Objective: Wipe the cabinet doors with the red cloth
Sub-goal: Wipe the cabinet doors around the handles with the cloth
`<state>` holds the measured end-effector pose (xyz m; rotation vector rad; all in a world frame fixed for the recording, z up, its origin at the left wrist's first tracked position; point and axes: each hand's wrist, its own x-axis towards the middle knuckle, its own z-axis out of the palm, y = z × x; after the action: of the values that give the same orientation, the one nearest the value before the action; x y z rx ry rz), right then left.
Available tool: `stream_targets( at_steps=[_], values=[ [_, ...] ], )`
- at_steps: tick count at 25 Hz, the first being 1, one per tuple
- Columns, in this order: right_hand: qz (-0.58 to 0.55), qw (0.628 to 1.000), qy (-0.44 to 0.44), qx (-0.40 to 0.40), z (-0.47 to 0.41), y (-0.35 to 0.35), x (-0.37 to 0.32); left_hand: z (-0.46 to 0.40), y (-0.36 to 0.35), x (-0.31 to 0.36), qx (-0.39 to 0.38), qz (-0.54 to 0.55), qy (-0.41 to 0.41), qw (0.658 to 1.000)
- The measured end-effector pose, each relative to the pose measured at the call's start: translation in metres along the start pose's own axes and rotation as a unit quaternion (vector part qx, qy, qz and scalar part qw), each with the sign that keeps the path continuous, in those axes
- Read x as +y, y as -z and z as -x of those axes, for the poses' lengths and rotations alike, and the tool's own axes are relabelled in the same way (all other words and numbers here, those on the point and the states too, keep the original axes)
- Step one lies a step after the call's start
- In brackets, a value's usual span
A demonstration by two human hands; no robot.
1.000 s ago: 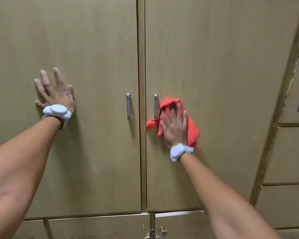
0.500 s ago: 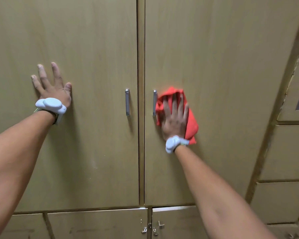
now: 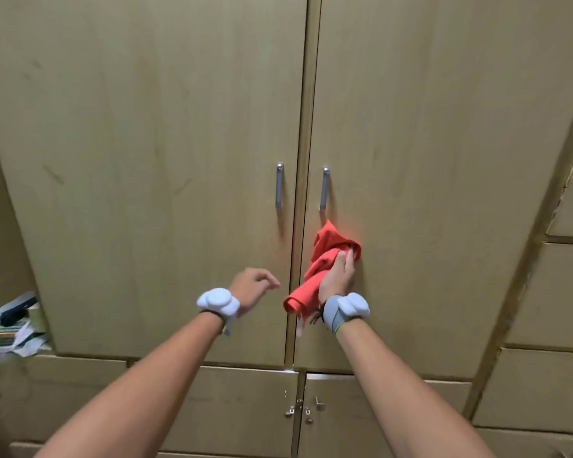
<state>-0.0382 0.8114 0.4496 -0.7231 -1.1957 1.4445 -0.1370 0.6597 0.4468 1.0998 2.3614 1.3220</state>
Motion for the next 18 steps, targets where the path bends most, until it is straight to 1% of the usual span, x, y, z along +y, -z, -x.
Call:
stream_targets(
  at_steps=[1, 2, 3, 4, 6, 7, 9, 10, 13, 14, 16, 18],
  values=[
    [-0.042, 0.998, -0.047, -0.007, 0.005, -0.005, -0.006, 0.002, -0.013, 0.007, -0.031, 0.079, 0.032, 0.996],
    [-0.082, 0.992, -0.091, -0.013, 0.009, -0.008, -0.011, 0.002, -0.019, 0.017, -0.058, 0.135, 0.064, 0.987],
    [-0.112, 0.985, -0.131, -0.022, 0.015, -0.008, -0.016, 0.004, -0.019, 0.025, -0.089, 0.156, 0.086, 0.98],
    [-0.121, 0.979, -0.16, -0.025, 0.019, -0.005, -0.018, 0.006, -0.017, 0.032, -0.123, 0.151, 0.094, 0.976],
    [-0.085, 0.974, -0.205, -0.045, 0.022, 0.002, -0.021, 0.011, -0.016, 0.04, -0.161, 0.114, 0.082, 0.977],
    [-0.058, 0.97, -0.225, -0.067, 0.022, 0.005, -0.022, 0.012, -0.017, 0.041, -0.153, 0.082, 0.06, 0.983],
    [-0.031, 0.958, -0.256, -0.122, 0.023, 0.009, -0.027, 0.015, -0.017, 0.037, -0.086, -0.019, -0.007, 0.996],
    [-0.031, 0.952, -0.264, -0.153, 0.024, 0.009, -0.029, 0.016, -0.018, 0.035, -0.048, -0.078, -0.035, 0.995],
    [-0.035, 0.931, -0.25, -0.265, 0.031, 0.004, -0.035, 0.015, -0.012, 0.034, 0.051, -0.188, -0.102, 0.976],
    [-0.01, 0.918, -0.251, -0.307, 0.032, 0.004, -0.035, 0.013, -0.007, 0.035, 0.073, -0.197, -0.108, 0.972],
    [0.067, 0.88, -0.256, -0.395, 0.032, 0.011, -0.035, 0.012, 0.008, 0.038, 0.099, -0.169, -0.087, 0.977],
    [0.143, 0.844, -0.281, -0.435, 0.03, 0.023, -0.03, 0.008, 0.028, 0.04, 0.1, -0.131, -0.058, 0.985]
  ],
)
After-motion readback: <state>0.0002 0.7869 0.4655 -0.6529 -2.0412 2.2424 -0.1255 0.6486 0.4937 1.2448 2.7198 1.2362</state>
